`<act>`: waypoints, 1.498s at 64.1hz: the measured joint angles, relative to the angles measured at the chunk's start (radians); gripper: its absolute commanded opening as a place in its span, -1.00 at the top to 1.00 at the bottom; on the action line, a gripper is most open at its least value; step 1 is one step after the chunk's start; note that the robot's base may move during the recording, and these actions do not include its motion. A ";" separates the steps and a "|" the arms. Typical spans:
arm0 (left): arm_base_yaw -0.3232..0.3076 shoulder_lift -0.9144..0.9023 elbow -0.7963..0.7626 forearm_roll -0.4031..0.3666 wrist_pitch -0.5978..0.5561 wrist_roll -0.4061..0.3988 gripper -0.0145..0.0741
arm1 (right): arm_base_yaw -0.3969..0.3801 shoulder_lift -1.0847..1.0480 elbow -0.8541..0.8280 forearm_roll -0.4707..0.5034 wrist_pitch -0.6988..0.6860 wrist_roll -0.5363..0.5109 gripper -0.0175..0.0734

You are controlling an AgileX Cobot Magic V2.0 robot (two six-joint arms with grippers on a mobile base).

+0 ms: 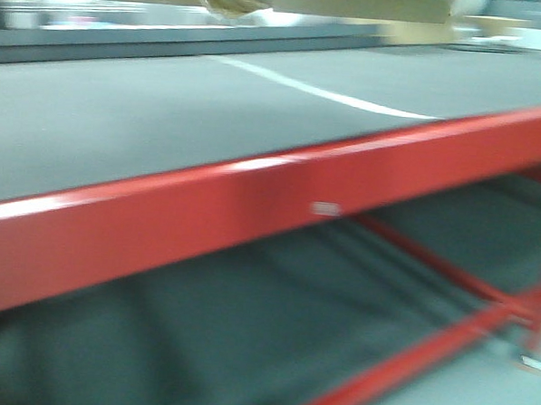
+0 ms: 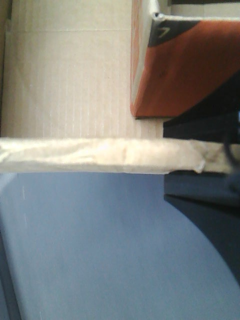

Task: Stack two boxes on right shelf middle
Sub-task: 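Hold the box stack with both grippers while driving to the shelf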

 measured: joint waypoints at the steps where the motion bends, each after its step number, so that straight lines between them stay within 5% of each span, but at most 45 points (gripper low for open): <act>1: 0.000 0.000 0.000 0.000 0.000 0.000 0.92 | 0.000 0.000 0.000 0.000 0.000 0.000 0.97; 96: 0.000 0.000 0.000 0.000 0.000 0.000 0.92 | 0.000 0.000 -0.002 0.000 0.002 0.000 0.97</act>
